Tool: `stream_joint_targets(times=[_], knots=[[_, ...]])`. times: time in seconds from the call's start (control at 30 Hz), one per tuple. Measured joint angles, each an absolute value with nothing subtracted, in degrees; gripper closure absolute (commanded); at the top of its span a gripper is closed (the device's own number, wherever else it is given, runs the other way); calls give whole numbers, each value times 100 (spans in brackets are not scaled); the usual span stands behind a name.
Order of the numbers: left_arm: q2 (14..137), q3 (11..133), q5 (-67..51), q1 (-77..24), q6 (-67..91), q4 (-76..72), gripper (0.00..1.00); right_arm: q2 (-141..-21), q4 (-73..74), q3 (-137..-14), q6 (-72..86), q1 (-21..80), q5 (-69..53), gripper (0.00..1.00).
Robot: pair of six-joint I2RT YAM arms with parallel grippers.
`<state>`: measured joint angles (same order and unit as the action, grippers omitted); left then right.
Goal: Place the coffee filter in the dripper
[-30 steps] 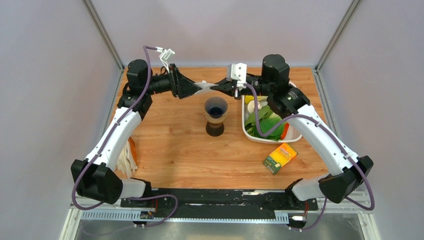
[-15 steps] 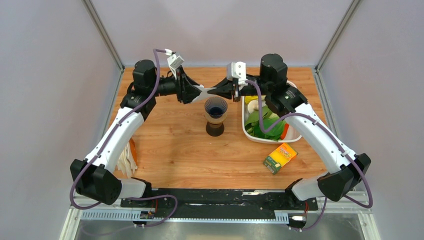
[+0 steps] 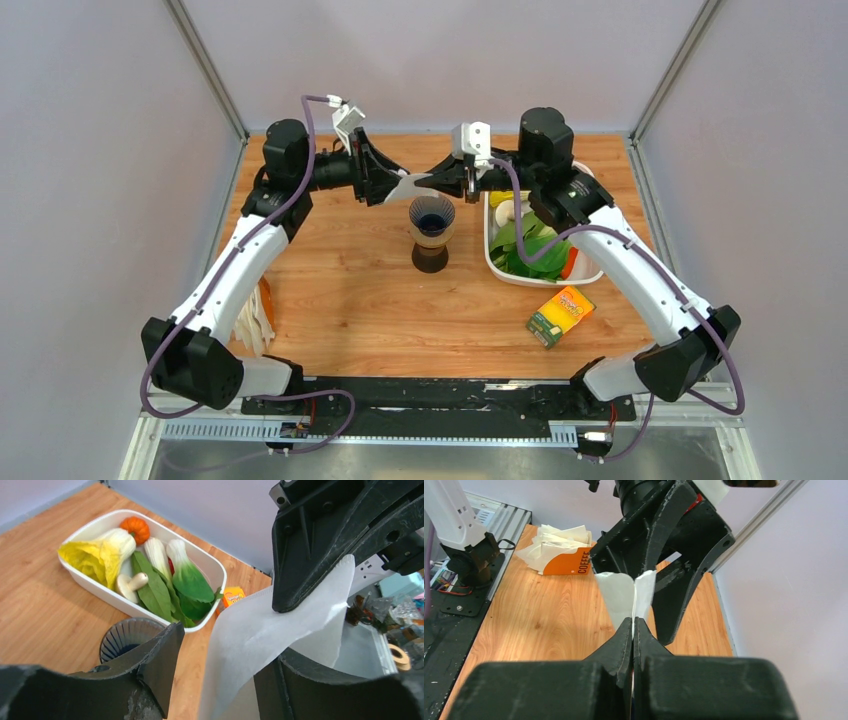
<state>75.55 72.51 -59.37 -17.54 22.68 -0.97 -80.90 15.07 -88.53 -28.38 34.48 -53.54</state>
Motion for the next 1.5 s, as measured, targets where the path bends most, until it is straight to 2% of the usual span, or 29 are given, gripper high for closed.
stream_joint_targets(times=[0.63,0.83,1.1,1.27,1.3,1.33,1.37,1.4,1.43,1.5], knots=[[7712,7048,-5800,-1452,4047,64,33,-8130,1068,-8680,-3242,3588,-4541,100],[7865,6845,-5865,-1188,4803,-419,37,-8130,904,-8536,-3380,3653,-4324,100],[7955,6657,-5909,-1081,5500,-1070,53,-8128,786,-8455,-3483,3732,-4115,100],[7996,6602,-5972,-1079,5758,-1369,71,-8130,764,-8438,-3481,3767,-4130,100],[8014,6602,-5996,-1079,5782,-1409,78,-8130,755,-8438,-3479,3771,-4128,98],[8031,6602,-6020,-1081,5813,-1437,84,-8130,749,-8438,-3474,3771,-4125,91],[8049,6602,-6055,-1081,5846,-1452,95,-8130,742,-8438,-3461,3769,-4121,77],[8058,6602,-6086,-1079,5863,-1457,97,-8130,740,-8438,-3446,3769,-4119,60],[8060,6602,-6119,-1081,5887,-1461,99,-8134,740,-8438,-3393,3767,-4115,48],[8060,6602,-6195,-1079,5909,-1476,100,-8158,784,-8493,-3339,3723,-4125,39]])
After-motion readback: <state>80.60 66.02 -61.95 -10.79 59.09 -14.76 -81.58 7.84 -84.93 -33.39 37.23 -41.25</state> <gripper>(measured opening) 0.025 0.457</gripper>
